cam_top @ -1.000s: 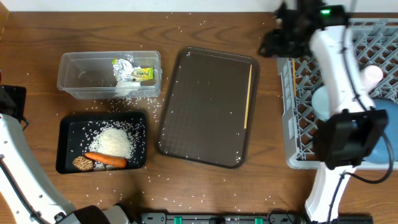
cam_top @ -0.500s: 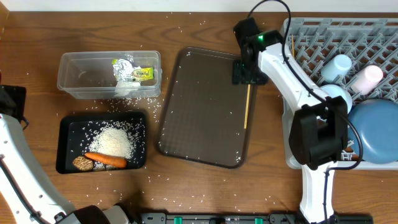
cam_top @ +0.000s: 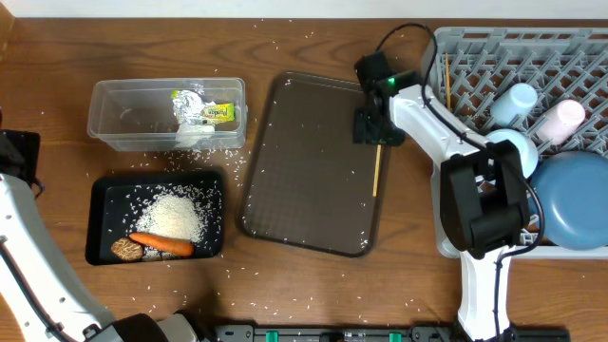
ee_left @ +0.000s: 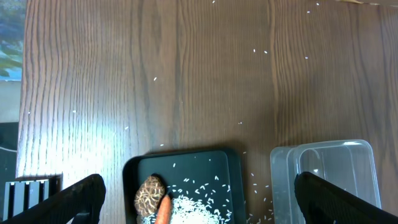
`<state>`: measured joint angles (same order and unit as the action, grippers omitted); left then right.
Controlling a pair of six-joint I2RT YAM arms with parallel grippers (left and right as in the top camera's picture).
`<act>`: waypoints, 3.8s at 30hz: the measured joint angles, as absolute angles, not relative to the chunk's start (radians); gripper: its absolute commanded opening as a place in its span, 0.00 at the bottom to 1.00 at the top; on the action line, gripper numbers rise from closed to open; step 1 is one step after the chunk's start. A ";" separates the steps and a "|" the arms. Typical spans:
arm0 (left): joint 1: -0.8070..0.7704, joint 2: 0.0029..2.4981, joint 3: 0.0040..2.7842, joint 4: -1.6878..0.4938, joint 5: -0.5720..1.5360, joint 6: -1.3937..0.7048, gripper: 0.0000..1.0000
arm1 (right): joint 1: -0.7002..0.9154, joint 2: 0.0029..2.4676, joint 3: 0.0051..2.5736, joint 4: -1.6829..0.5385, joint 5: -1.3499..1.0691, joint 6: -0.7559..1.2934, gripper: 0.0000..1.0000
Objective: Sort waste into correct bins and load items into the dishwasher rack
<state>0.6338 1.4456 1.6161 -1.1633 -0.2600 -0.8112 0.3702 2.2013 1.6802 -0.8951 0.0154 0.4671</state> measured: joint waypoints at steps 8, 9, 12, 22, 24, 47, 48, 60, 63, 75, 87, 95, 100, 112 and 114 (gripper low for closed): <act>0.634 1.446 1.616 -1.163 -0.260 -0.811 0.98 | 0.353 2.201 1.650 -0.859 0.008 0.467 0.48; 0.634 1.446 1.616 -1.163 -0.260 -0.811 0.98 | 0.353 2.201 1.642 -0.850 0.008 0.467 0.46; 0.634 1.446 1.616 -1.163 -0.260 -0.811 0.98 | 0.353 2.199 1.627 -0.833 0.009 0.467 0.36; 0.634 1.446 1.616 -1.163 -0.260 -0.811 0.98 | 0.354 2.194 1.618 -0.823 0.022 0.475 0.01; 0.634 1.446 1.616 -1.163 -0.260 -0.811 0.98 | 0.353 2.194 1.629 -0.858 0.016 0.475 0.01; 0.634 1.446 1.616 -1.163 -0.260 -0.811 0.98 | -0.049 2.067 2.156 -1.151 -0.147 -0.052 0.01; 0.634 1.446 1.616 -1.163 -0.260 -0.811 0.98 | -0.063 2.070 2.152 -1.152 -0.152 -0.068 0.01; 0.634 1.446 1.616 -1.163 -0.260 -0.811 0.98 | -0.078 2.123 2.076 -1.114 -0.224 -0.119 0.06; 0.634 1.446 1.616 -1.163 -0.260 -0.811 0.98 | -0.067 2.141 2.069 -1.102 -0.237 -0.106 0.29; 0.634 1.446 1.616 -1.163 -0.260 -0.811 0.98 | -0.058 2.143 2.067 -1.175 -0.249 -0.051 0.74; 0.634 1.446 1.616 -1.163 -0.260 -0.811 0.98 | -0.056 1.879 2.067 -1.473 -0.245 0.018 0.66; 0.634 1.446 1.616 -1.163 -0.260 -0.811 0.98 | 0.027 1.537 1.734 -1.364 -0.152 0.106 0.67; 0.634 1.446 1.616 -1.163 -0.257 -0.811 0.98 | 0.122 1.321 1.308 -1.114 -0.122 0.205 0.99; 0.634 1.446 1.616 -1.163 -0.257 -0.811 0.98 | 0.174 1.102 0.946 -1.130 -0.137 0.375 0.99; 0.634 1.446 1.616 -1.163 -0.257 -0.811 0.98 | 0.174 1.102 0.942 -1.131 -0.139 0.371 0.99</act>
